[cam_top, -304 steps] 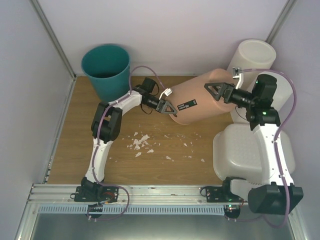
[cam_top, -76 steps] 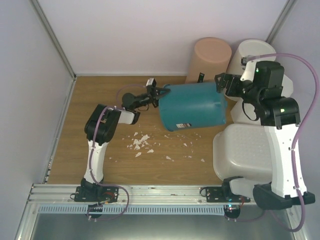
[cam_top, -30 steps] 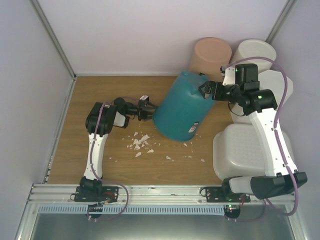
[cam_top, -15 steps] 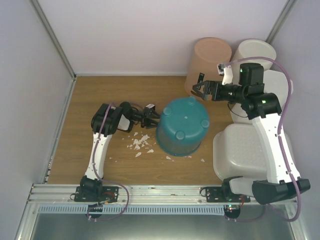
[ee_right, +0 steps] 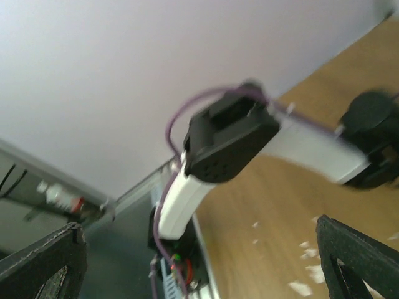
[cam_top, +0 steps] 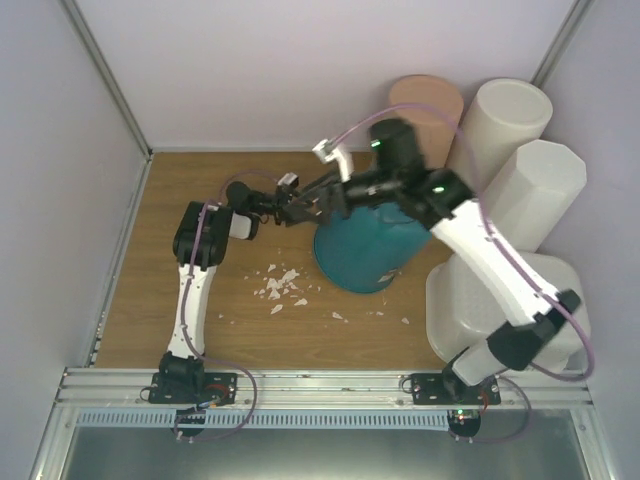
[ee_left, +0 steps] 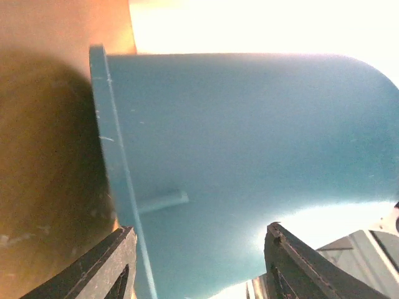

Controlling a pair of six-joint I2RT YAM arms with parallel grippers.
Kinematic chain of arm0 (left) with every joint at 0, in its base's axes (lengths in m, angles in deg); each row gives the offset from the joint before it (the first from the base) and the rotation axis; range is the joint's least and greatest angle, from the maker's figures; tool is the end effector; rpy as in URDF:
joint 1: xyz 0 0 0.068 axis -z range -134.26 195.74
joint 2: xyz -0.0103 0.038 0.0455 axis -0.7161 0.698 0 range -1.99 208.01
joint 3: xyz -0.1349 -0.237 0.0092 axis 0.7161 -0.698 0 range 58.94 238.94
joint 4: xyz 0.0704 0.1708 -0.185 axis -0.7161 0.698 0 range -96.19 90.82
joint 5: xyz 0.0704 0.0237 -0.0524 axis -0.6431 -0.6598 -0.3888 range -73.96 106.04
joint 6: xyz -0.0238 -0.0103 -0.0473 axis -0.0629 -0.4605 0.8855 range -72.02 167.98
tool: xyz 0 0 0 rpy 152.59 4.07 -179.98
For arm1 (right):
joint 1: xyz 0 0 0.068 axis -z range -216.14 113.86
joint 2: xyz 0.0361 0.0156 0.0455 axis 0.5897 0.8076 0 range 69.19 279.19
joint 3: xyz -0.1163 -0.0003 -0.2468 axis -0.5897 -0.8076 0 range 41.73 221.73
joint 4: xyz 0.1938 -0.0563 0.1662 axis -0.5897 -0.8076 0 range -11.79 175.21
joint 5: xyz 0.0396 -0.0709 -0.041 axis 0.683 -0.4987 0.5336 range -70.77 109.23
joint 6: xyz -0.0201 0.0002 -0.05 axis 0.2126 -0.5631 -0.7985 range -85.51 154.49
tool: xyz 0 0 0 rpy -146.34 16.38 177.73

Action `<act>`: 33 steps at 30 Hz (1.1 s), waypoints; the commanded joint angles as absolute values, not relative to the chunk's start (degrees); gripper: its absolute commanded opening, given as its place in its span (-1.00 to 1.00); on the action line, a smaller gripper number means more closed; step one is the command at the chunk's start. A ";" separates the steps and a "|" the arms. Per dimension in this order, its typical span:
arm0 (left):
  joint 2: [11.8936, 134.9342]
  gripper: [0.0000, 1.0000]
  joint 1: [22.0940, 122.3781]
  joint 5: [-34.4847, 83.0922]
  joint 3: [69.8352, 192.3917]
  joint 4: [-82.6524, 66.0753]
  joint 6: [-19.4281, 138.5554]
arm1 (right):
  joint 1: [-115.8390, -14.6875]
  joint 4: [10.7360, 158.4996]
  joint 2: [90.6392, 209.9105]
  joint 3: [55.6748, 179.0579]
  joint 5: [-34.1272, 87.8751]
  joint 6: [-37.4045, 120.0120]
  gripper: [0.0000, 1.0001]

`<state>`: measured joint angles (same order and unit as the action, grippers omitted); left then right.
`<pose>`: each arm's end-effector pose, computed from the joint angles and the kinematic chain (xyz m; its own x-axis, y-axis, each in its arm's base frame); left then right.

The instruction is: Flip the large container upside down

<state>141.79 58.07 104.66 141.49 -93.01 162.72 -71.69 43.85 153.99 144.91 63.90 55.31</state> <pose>0.4525 -0.1354 0.1160 -0.9812 0.1922 -0.0149 0.0125 -0.0132 -0.9998 0.2304 0.1953 0.4718 -0.6310 -0.1404 -0.7630 -0.7658 0.2698 0.5837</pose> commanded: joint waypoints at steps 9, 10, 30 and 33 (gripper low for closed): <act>141.48 0.11 50.59 101.92 144.62 -89.76 152.12 | -83.38 42.51 165.07 136.50 49.27 60.36 1.00; 140.63 0.10 49.58 101.55 144.28 -87.54 150.05 | -83.42 41.97 166.40 137.59 48.34 60.61 1.00; 114.14 0.25 21.41 87.45 149.39 -6.01 84.85 | -83.31 31.35 199.21 166.43 22.42 69.25 1.00; 112.30 0.25 20.72 88.12 146.77 -8.10 84.92 | -81.25 33.58 194.73 157.50 19.35 70.01 1.00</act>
<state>113.53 21.05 86.74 150.89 -10.28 87.38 -84.34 33.20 199.38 166.09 26.76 67.39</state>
